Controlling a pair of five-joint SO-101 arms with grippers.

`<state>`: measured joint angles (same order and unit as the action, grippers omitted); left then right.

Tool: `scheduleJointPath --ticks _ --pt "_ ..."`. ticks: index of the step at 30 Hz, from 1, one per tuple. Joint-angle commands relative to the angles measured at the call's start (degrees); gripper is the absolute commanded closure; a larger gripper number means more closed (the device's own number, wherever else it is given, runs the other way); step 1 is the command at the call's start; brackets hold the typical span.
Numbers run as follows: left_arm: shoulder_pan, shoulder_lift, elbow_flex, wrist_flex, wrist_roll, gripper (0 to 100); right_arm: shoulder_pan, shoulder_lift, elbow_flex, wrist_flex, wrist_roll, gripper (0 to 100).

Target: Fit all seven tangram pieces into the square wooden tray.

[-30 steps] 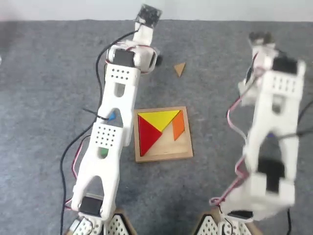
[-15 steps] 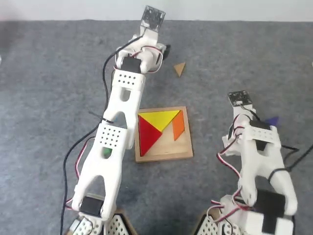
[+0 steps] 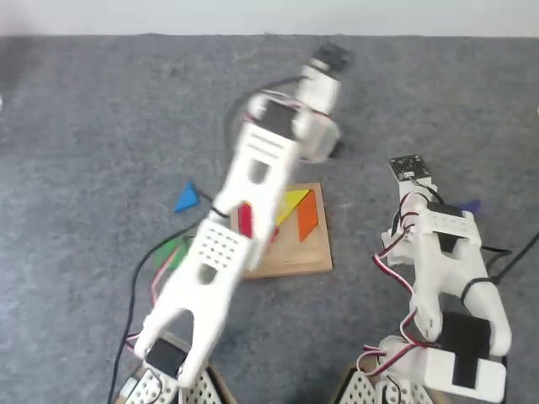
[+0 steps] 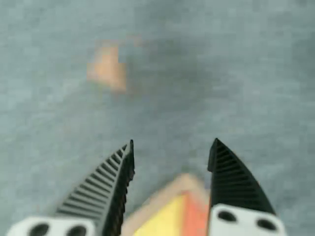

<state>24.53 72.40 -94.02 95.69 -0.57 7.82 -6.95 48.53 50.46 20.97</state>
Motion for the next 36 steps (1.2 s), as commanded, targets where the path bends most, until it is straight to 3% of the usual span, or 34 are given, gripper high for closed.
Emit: scheduleJointPath --ticks 1,3,7,11,16,22,25,31,36 --pt "0.88 0.53 -1.98 -13.71 3.52 76 -0.75 1.27 -1.49 -0.04 0.53 84.8" --pt "-1.23 3.34 -1.01 -20.75 8.18 76 -0.75 1.36 -1.49 0.57 0.53 84.8" --pt "-2.81 6.42 -0.4 -21.36 10.55 76 -0.84 1.36 -1.49 0.31 0.53 84.9" --pt "-1.14 3.25 -2.33 -10.81 6.15 76 -0.4 1.19 -1.49 0.31 0.44 85.0" --pt "-1.05 -9.23 -2.07 5.45 5.54 76 0.13 -0.66 -0.53 -0.04 0.0 85.1" --pt "-5.8 -24.35 4.09 5.36 3.69 81 4.53 -13.58 8.62 -9.8 -2.9 85.1" --pt "-9.58 -34.73 17.1 5.36 3.6 81 4.44 -22.73 15.38 -12.53 -2.81 85.1" --pt "-18.29 -63.91 60.0 4.92 -0.62 81 2.86 -41.89 26.29 -14.55 -2.64 85.1" --pt "-27.08 -84.84 91.65 -5.54 -6.15 81 0.84 -50.15 30.15 -12.79 -1.49 85.1"
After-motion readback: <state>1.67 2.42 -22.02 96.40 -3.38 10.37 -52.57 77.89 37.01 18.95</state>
